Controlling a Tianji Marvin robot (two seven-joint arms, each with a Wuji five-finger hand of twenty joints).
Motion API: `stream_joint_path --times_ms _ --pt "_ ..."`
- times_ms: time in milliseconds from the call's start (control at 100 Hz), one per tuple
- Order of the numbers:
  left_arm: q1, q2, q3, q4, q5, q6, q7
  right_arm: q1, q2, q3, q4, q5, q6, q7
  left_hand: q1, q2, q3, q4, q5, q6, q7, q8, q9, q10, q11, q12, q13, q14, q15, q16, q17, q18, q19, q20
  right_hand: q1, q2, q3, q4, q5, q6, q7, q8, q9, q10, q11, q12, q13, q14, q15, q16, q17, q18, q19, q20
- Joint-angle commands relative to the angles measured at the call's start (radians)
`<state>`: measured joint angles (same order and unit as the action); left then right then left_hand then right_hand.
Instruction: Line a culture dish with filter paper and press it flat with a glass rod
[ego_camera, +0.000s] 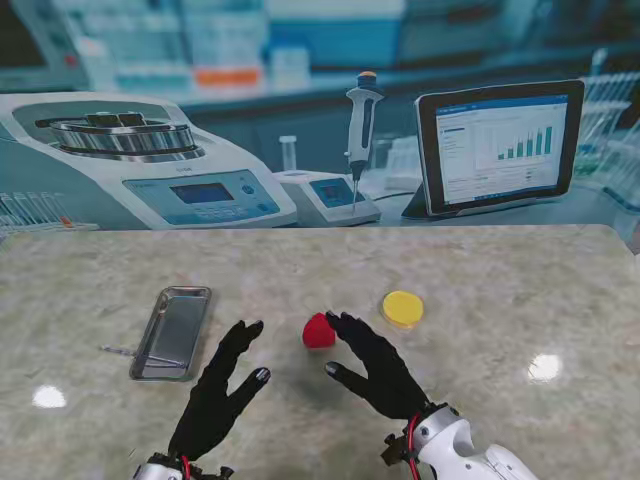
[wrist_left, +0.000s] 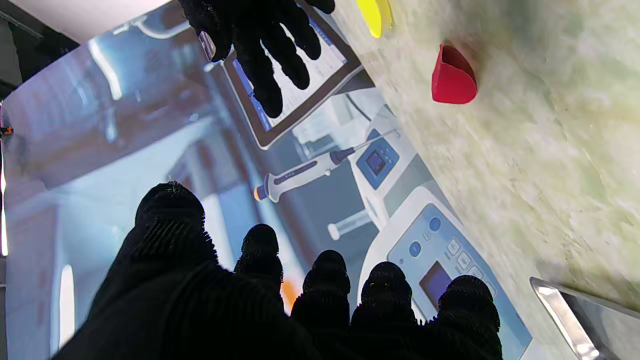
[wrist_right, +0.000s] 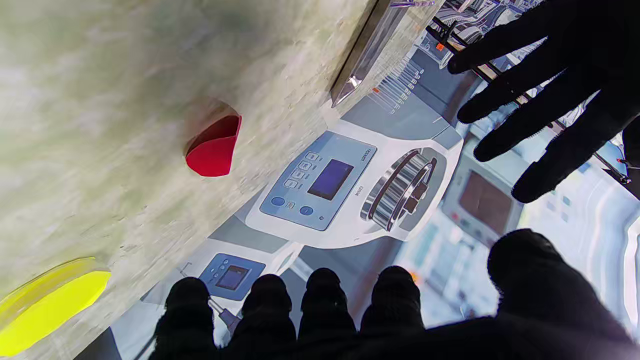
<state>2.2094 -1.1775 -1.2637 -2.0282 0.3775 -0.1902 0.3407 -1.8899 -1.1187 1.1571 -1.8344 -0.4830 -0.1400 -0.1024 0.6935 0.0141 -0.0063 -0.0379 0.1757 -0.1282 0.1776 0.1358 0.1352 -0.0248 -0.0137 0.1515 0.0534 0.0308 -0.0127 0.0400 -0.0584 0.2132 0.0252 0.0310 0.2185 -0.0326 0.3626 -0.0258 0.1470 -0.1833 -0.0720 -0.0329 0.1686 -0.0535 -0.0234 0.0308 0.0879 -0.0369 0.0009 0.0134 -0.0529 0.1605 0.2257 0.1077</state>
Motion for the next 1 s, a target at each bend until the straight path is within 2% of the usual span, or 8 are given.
stream_joint_path --times_ms 0,270,440,550,680,730,870,990 --pt "0.01 -0.001 0.0 0.0 -0.012 -0.005 -0.002 -0.006 -0.003 -0.003 0.002 -0.001 0.0 0.002 0.014 0.016 -0.01 0.027 0.017 -0.024 0.021 0.015 -0.023 -0.021 0.007 0.024 -0.029 -0.028 -0.012 0.002 0.001 -0.022 -0.038 0.029 -0.002 0.014 -0.015 -0.004 0.029 -0.026 -0.002 0.003 -0.032 -0.051 -0.008 0.012 -0.021 -0.027 -0.037 -0.011 -0.007 -0.017 -0.022 0.015" --pt "0.012 0.0 0.0 0.006 -0.01 -0.019 -0.005 -0.01 -0.005 0.0 0.003 -0.017 0.002 -0.016 0.015 0.015 -0.009 0.028 0.019 -0.023 0.022 0.016 -0.022 -0.02 0.007 0.028 -0.028 -0.028 -0.013 0.004 0.001 -0.021 -0.04 0.03 0.005 0.01 -0.015 -0.003 0.029 -0.023 0.007 0.011 -0.028 -0.049 -0.002 0.032 -0.019 -0.03 -0.035 -0.008 -0.009 -0.012 -0.017 0.038" --pt "0.007 -0.001 0.002 0.011 -0.01 -0.025 0.001 -0.013 -0.007 0.002 0.002 -0.035 0.01 -0.034 0.019 0.011 -0.008 0.028 0.027 -0.022 0.027 0.018 -0.02 -0.018 0.011 0.037 -0.028 -0.028 -0.011 0.007 0.001 -0.02 -0.04 0.031 0.055 -0.003 -0.014 0.001 0.023 -0.019 0.04 0.051 -0.013 -0.039 0.024 0.079 -0.019 -0.029 -0.03 0.022 -0.038 0.004 0.044 0.16" --pt "0.007 0.0 0.002 0.009 -0.002 -0.023 -0.003 -0.012 -0.009 0.013 -0.001 -0.05 0.032 -0.045 0.023 0.007 -0.007 0.027 0.033 -0.019 0.032 0.021 -0.02 -0.016 0.014 0.047 -0.027 -0.027 -0.01 0.011 0.001 -0.02 -0.04 0.032 0.181 -0.014 -0.008 0.033 0.01 -0.024 0.055 0.217 -0.003 -0.036 0.083 0.089 -0.015 0.006 -0.013 0.119 -0.063 0.029 0.116 0.311" --pt "0.007 0.0 0.006 0.015 0.017 -0.025 0.008 -0.003 -0.005 0.054 -0.007 -0.074 0.048 -0.028 0.026 0.004 -0.007 0.027 0.04 -0.02 0.038 0.024 -0.018 -0.015 0.018 0.059 -0.026 -0.023 -0.007 0.018 0.001 -0.019 -0.04 0.033 0.276 -0.014 0.024 0.116 0.005 -0.03 0.058 0.336 0.007 -0.033 0.127 0.091 -0.003 0.017 0.012 0.144 -0.059 0.041 0.163 0.34" --pt "0.006 0.0 0.007 0.021 0.024 -0.026 0.011 0.005 0.0 0.075 -0.007 -0.093 0.052 -0.009 0.026 0.004 -0.007 0.027 0.042 -0.017 0.039 0.025 -0.019 -0.013 0.02 0.064 -0.026 -0.022 -0.006 0.021 0.001 -0.017 -0.039 0.034 0.282 -0.015 0.03 0.153 -0.002 -0.031 0.053 0.429 0.008 -0.032 0.147 0.085 0.001 0.024 0.029 0.149 -0.066 0.05 0.21 0.332" --pt "0.005 0.002 0.007 0.025 0.019 -0.028 -0.001 0.053 0.014 0.12 0.001 -0.136 0.086 0.067 0.027 0.002 -0.007 0.026 0.042 -0.018 0.039 0.025 -0.019 -0.012 0.019 0.072 -0.027 -0.022 -0.007 0.025 0.001 -0.019 -0.039 0.036 0.261 -0.023 0.032 0.146 -0.006 -0.022 0.067 0.503 0.013 -0.023 0.188 0.101 0.01 0.044 0.076 0.163 -0.065 0.075 0.287 0.324" --pt "0.001 0.005 0.003 0.027 0.018 -0.025 -0.015 0.107 0.026 0.141 0.015 -0.173 0.13 0.13 0.026 0.002 -0.008 0.026 0.041 -0.02 0.038 0.025 -0.019 -0.014 0.019 0.076 -0.027 -0.023 -0.008 0.027 0.001 -0.018 -0.039 0.037 0.251 -0.037 0.034 0.124 -0.022 -0.019 0.101 0.668 0.016 -0.006 0.261 0.144 0.023 0.076 0.152 0.199 -0.071 0.1 0.398 0.296"
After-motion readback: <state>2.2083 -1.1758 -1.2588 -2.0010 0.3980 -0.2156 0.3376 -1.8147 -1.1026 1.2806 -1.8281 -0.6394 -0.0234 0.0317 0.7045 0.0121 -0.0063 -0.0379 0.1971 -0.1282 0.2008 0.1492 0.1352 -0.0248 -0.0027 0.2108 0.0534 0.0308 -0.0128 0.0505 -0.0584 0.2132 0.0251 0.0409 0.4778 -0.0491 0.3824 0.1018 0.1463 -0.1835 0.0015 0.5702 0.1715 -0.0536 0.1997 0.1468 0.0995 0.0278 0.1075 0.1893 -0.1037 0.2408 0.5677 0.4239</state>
